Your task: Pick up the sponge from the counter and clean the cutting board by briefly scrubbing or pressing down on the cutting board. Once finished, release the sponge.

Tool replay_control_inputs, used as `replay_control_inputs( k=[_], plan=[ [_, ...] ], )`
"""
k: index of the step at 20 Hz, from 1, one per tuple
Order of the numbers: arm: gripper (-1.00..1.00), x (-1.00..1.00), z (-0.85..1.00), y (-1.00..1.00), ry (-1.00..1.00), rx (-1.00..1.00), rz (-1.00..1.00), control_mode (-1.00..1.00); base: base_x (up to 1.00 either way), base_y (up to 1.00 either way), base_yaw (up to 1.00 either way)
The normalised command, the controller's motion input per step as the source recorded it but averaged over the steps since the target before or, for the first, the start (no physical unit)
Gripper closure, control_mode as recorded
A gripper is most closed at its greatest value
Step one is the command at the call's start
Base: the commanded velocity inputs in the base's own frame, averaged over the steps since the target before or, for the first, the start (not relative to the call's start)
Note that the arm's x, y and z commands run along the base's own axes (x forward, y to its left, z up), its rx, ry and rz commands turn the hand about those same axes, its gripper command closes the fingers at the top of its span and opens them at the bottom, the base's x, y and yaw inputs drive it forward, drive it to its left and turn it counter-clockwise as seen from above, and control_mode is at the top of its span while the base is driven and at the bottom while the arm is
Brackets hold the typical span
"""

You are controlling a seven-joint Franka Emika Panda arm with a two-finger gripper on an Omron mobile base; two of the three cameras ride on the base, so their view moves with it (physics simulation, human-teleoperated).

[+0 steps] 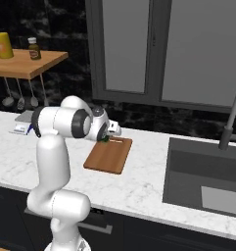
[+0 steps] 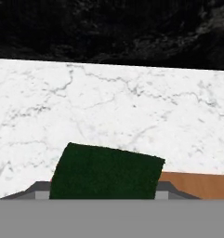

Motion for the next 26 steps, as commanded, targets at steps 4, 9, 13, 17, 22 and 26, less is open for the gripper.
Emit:
replay_control_inputs(
  k=[4, 9, 13, 17, 22, 26],
  plan=[
    [1.0, 0.0, -0.56, 0.0, -0.18, 0.0, 0.0, -1.0, 0.0, 0.0, 0.0],
    [1.0, -0.14, -0.3, 0.0, -0.01, 0.0, 0.0, -1.0, 0.0, 0.0, 0.0],
    [1.0, -0.34, -0.11, 0.0, 0.02, 0.0, 0.0, -1.0, 0.0, 0.0, 0.0],
    [1.0, -0.44, -0.14, 0.0, 0.0, 0.0, 0.0, -1.0, 0.0, 0.0, 0.0],
    [1.0, -0.48, -0.21, 0.0, 0.0, 0.0, 0.0, -1.0, 0.0, 0.0, 0.0],
    [1.0, -0.61, -0.24, 0.0, 0.0, 0.0, 0.0, -1.0, 0.0, 0.0, 0.0]
  ],
)
